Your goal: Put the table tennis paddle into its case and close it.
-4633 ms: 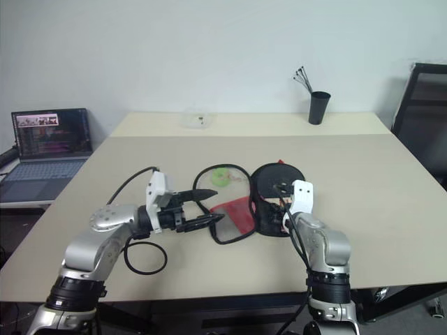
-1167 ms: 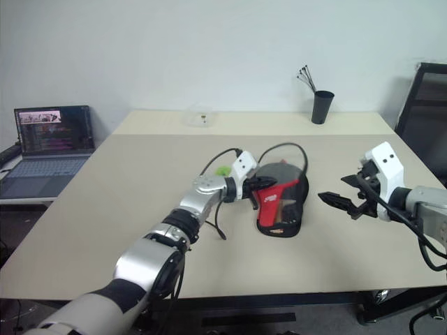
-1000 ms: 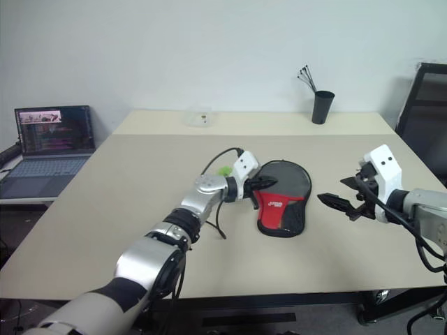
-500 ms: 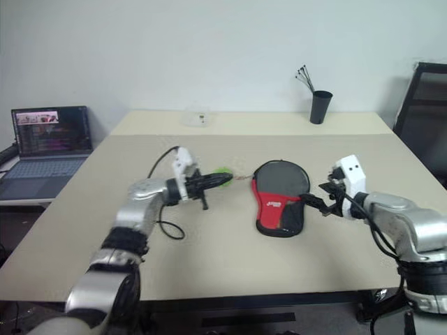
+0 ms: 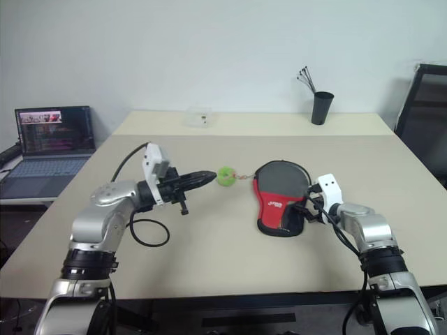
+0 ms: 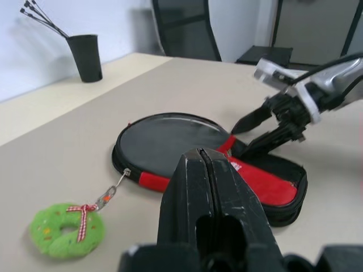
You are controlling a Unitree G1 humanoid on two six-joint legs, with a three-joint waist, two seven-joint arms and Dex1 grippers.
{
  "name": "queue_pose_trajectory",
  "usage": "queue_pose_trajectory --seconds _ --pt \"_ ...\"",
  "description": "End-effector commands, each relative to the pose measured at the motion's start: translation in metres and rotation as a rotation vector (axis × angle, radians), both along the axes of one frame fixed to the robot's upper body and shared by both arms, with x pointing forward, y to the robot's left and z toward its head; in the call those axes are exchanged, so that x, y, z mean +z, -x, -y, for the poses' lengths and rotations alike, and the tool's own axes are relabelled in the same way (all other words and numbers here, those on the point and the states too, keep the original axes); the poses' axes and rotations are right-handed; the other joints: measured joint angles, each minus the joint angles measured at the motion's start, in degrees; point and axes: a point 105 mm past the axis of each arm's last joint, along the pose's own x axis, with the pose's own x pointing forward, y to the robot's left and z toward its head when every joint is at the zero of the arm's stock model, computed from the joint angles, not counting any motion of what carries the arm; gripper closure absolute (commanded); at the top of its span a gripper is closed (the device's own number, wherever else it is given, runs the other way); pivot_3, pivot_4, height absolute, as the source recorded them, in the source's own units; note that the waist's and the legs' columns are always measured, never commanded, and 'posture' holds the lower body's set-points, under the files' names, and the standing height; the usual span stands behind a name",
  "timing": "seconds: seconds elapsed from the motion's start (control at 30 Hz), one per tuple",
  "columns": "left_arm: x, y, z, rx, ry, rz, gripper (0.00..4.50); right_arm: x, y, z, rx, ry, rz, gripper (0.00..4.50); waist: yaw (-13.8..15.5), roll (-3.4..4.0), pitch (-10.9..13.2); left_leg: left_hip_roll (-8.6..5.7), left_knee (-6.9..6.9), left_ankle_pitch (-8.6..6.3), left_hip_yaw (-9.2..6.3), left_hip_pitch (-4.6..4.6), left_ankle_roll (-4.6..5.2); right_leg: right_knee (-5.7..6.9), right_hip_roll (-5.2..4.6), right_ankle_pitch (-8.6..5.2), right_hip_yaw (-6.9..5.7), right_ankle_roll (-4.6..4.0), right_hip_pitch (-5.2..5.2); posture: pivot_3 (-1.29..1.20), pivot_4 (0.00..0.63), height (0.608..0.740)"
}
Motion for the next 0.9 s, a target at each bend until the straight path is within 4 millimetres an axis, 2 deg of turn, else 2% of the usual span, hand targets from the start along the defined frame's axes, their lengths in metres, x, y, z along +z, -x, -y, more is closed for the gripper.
queue_pose_trajectory --seconds 0.03,0.4,0.5,0.73,0.9 --pt "0.016 0.005 0.002 -0.015 0.002 0.057 4.49 0.003 -0.006 -0.004 0.008 -0.009 0.01 0.02 -0.02 -0.01 -0.01 0.0 0.01 0.0 0.01 0.01 0.0 0.02 0.0 0.0 0.0 0.0 0.0 0.0 0.15 0.74" --pt "0.019 0.004 0.004 -0.016 -0.011 0.07 4.49 -0.017 -0.001 -0.038 0.121 -0.007 -0.054 0.02 -0.62 -0.24 -0.18 0.41 0.02 0.0 0.06 0.17 -0.01 0.06 0.35 0.09 0.19 -0.16 0.0 0.0 0.15 0.74" --pt "0.018 0.005 0.004 -0.015 -0.013 0.069 4.5 -0.02 0.0 -0.044 0.141 0.016 -0.054 0.6 -1.01 -0.25 -0.2 0.54 0.02 0.0 0.07 0.22 -0.01 0.08 0.46 0.13 0.19 -0.23 0.0 0.0 0.15 0.74" --pt "0.007 0.01 -0.002 -0.012 -0.047 0.043 4.5 -0.025 0.006 -0.057 0.194 0.065 -0.05 2.93 -1.59 -0.31 -0.27 0.6 0.01 -0.01 0.13 0.28 -0.01 0.09 0.52 0.15 0.27 -0.27 0.0 0.0 0.15 0.74" --pt "-0.003 0.02 -0.012 -0.032 -0.073 0.003 4.5 -0.02 0.005 -0.065 0.213 0.05 -0.038 4.33 -1.69 -0.35 -0.3 0.63 -0.03 -0.01 0.24 0.4 -0.02 0.11 0.53 0.17 0.46 -0.3 0.0 0.0 0.15 0.74"
